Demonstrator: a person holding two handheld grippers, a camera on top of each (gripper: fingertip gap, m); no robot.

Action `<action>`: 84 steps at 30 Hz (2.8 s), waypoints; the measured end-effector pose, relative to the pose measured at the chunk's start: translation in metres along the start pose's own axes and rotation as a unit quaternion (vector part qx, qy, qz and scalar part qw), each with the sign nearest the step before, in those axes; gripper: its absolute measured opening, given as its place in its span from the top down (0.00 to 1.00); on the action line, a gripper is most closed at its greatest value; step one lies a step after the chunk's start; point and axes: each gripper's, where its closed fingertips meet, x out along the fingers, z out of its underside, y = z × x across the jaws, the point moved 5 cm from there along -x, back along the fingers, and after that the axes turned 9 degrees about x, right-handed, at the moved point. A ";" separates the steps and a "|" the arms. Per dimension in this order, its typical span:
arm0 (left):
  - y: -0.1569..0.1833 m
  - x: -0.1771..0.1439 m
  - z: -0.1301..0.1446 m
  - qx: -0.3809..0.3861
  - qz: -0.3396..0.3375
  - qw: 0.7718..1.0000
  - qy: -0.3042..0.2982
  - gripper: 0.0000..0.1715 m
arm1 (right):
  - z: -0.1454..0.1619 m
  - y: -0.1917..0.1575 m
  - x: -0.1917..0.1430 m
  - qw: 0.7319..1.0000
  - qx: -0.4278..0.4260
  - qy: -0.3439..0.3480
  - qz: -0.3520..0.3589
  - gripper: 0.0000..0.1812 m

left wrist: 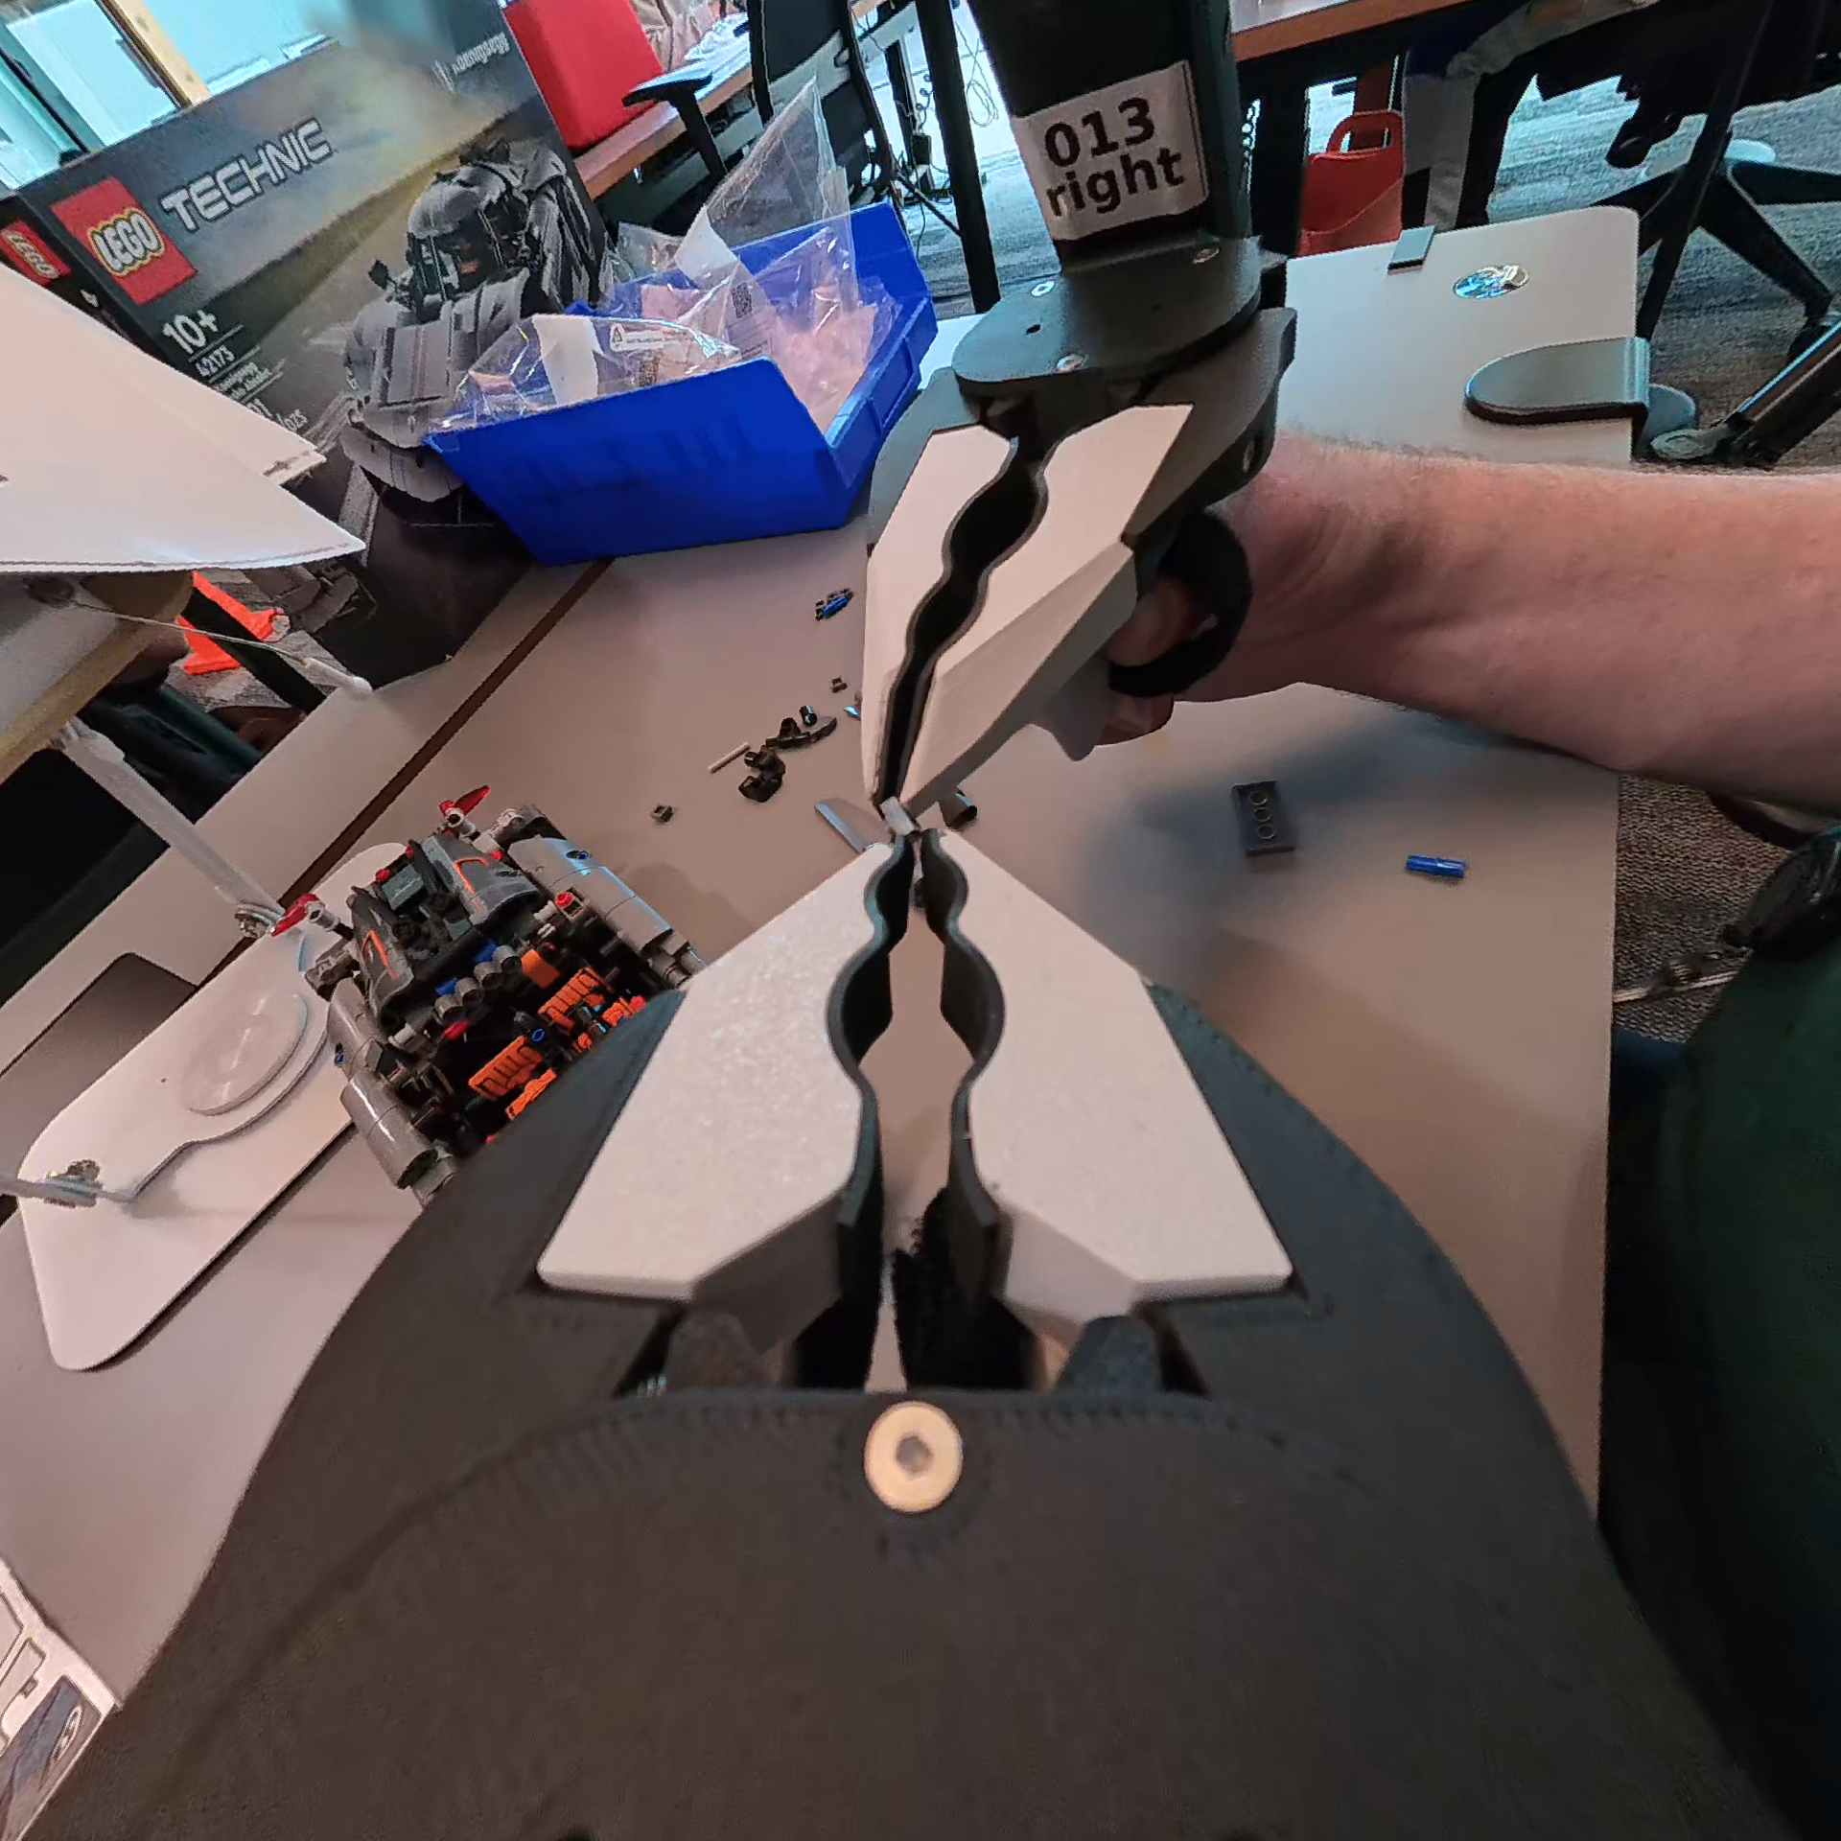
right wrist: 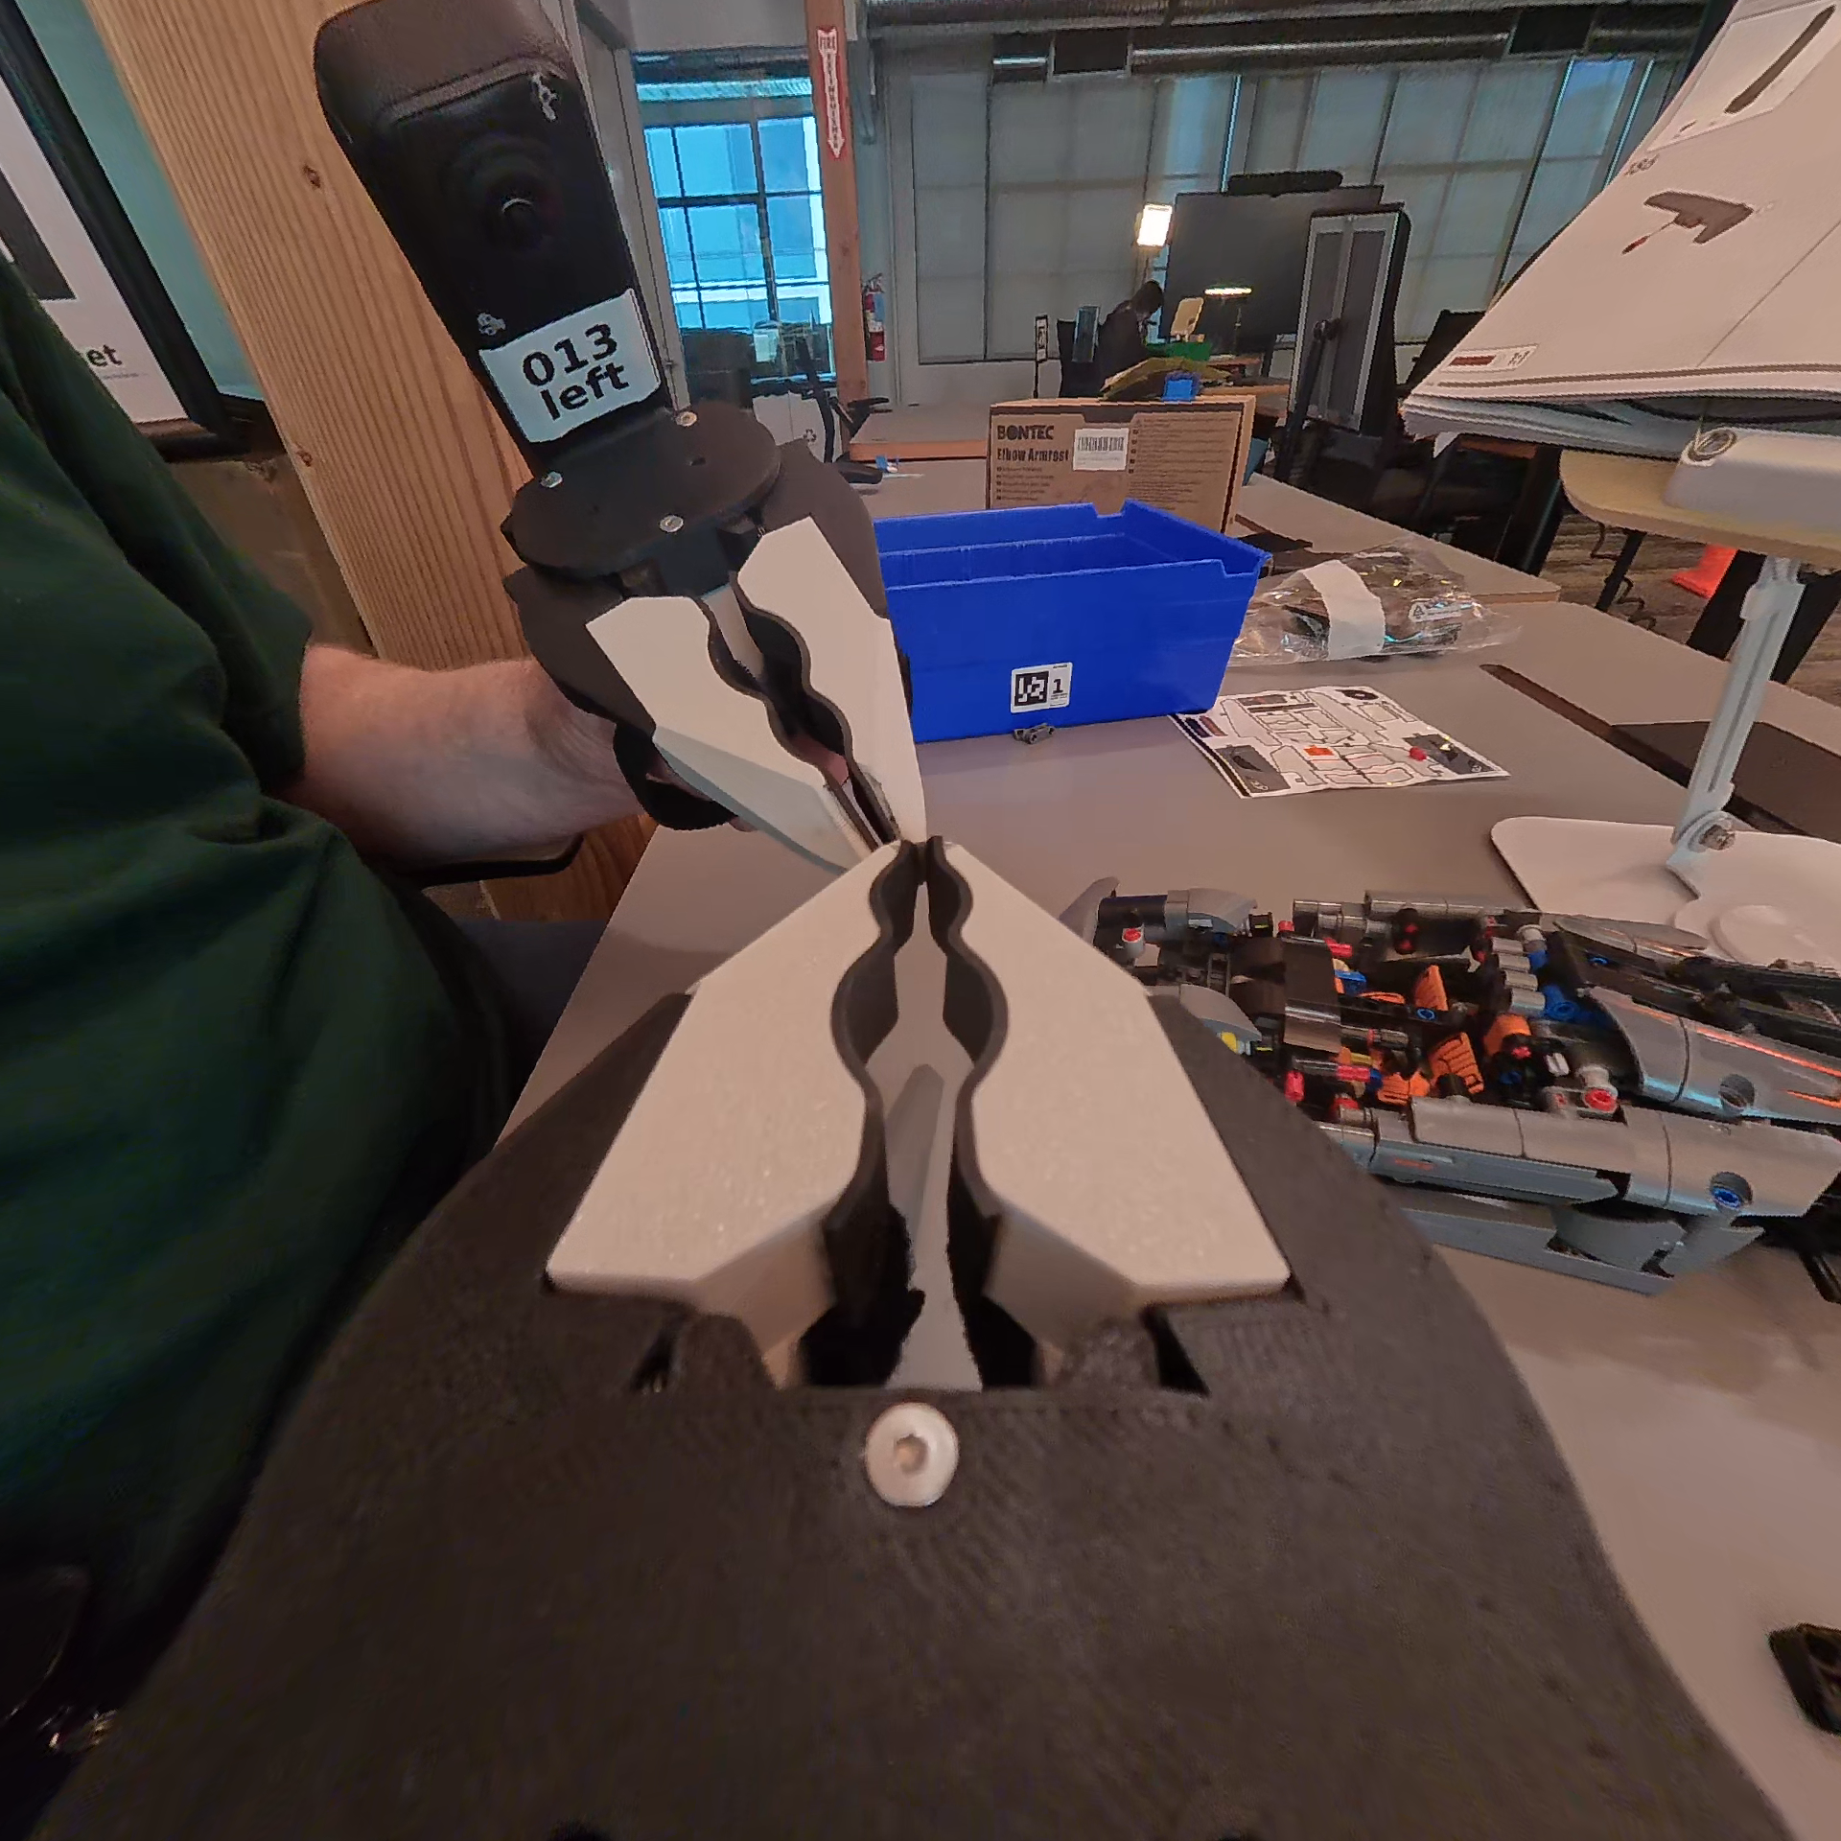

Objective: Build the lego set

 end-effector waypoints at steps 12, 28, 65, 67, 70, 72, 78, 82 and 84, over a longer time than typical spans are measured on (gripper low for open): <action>-0.001 0.001 0.002 -0.006 -0.001 1.000 0.001 1.00 | -0.001 0.000 -0.001 1.000 0.004 0.004 -0.004 1.00; 0.003 -0.006 0.020 -0.010 0.003 0.999 -0.035 0.97 | -0.002 0.002 -0.003 1.000 0.011 0.010 -0.003 1.00; 0.052 0.005 0.098 0.007 0.100 0.970 -0.221 0.88 | -0.005 -0.001 -0.003 1.000 0.007 0.013 -0.008 1.00; 0.051 0.006 0.098 0.004 0.100 0.970 -0.221 0.88 | -0.005 -0.001 -0.003 1.000 0.008 0.014 -0.009 1.00; 0.052 0.005 0.098 -0.002 0.104 0.970 -0.218 0.87 | -0.005 -0.001 -0.004 1.000 0.008 0.015 -0.010 1.00; 0.052 0.004 0.096 -0.008 0.110 0.971 -0.210 0.86 | -0.005 -0.001 -0.004 1.000 0.009 0.016 -0.010 1.00; 0.056 0.005 0.095 -0.014 0.130 0.968 -0.212 0.84 | -0.006 -0.002 -0.004 1.000 0.009 0.018 -0.011 1.00; 0.057 0.006 0.096 -0.022 0.138 0.968 -0.210 0.88 | -0.006 -0.002 -0.004 1.000 0.010 0.019 -0.012 1.00; 0.057 0.006 0.096 -0.023 0.138 0.967 -0.211 0.94 | -0.006 -0.002 -0.004 1.000 0.010 0.018 -0.012 1.00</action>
